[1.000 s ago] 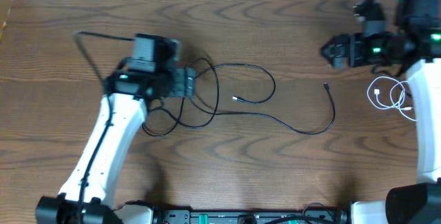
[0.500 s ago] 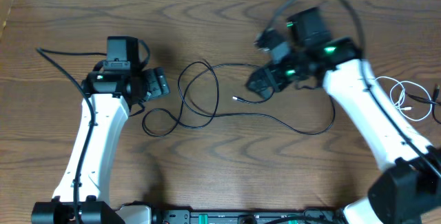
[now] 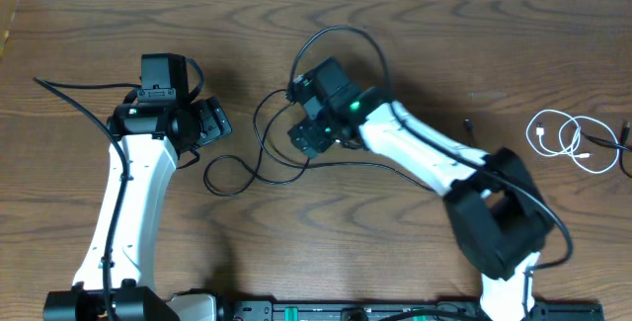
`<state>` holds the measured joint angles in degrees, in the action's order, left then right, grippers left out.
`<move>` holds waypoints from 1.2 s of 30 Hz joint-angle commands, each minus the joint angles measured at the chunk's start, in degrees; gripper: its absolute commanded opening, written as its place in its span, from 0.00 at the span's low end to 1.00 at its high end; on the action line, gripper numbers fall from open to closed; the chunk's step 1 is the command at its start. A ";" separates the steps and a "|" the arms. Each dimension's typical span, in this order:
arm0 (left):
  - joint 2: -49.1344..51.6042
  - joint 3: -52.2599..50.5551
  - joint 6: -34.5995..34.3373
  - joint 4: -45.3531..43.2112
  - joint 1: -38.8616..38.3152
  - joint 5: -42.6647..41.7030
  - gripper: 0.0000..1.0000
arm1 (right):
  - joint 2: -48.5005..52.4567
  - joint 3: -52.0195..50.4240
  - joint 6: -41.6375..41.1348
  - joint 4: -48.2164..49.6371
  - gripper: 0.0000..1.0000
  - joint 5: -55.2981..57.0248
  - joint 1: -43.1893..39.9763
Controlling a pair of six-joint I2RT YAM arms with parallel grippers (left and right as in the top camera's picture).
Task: Untangle cables
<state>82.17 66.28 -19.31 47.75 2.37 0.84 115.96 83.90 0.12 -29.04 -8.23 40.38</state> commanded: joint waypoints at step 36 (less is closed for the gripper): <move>-0.20 0.33 -0.33 0.24 0.13 1.09 0.90 | 6.34 -0.35 -43.21 -9.70 0.01 15.67 7.72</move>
<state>82.17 66.28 -19.51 47.77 2.37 0.84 121.64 84.20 -40.47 -37.06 4.38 47.62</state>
